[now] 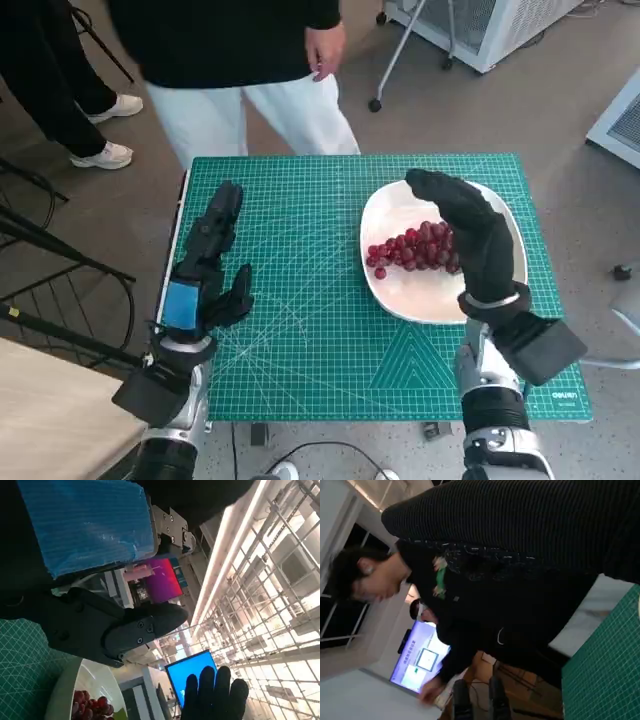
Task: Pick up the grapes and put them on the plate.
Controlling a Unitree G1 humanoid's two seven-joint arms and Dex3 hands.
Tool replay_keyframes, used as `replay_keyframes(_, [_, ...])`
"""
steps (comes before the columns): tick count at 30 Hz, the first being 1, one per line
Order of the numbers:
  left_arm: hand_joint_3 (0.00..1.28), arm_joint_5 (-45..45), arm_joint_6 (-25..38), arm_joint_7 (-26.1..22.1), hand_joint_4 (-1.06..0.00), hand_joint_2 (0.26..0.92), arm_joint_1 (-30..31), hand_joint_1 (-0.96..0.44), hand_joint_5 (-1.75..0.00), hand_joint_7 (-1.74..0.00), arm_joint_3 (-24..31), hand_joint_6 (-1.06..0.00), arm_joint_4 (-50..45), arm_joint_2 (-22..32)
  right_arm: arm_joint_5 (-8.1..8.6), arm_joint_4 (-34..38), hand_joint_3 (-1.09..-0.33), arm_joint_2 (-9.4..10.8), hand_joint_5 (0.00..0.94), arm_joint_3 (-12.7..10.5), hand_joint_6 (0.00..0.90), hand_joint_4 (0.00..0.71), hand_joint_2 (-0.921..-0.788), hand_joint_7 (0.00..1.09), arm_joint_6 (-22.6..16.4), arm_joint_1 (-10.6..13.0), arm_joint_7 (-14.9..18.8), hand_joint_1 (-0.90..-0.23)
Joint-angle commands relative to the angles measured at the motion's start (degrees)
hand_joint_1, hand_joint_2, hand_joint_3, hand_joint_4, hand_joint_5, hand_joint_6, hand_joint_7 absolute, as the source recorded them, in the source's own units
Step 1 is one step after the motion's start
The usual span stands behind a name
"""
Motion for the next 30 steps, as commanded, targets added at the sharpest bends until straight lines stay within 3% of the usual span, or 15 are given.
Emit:
replay_keyframes(1, [0.62,-0.4,-1.0,-0.3,-0.26,0.921,0.7,-0.63,-0.01,-0.06,-0.1,-0.28,-1.0,-0.2,-0.55,1.0,-0.71,-0.4,0.019,-0.2,-0.001,0.201,-0.921,0.36,0.0,0.0,0.7,-0.599])
replay_keyframes(30, [0.59,1.7,0.9,0.1,-0.26,0.921,2.8,-0.64,-0.01,-0.06,-0.5,-0.29,-4.0,0.2,0.63,2.3,-0.723,-0.2,0.007,-1.7,-0.001,0.192,-0.921,0.32,-1.3,-0.3,3.3,-0.606])
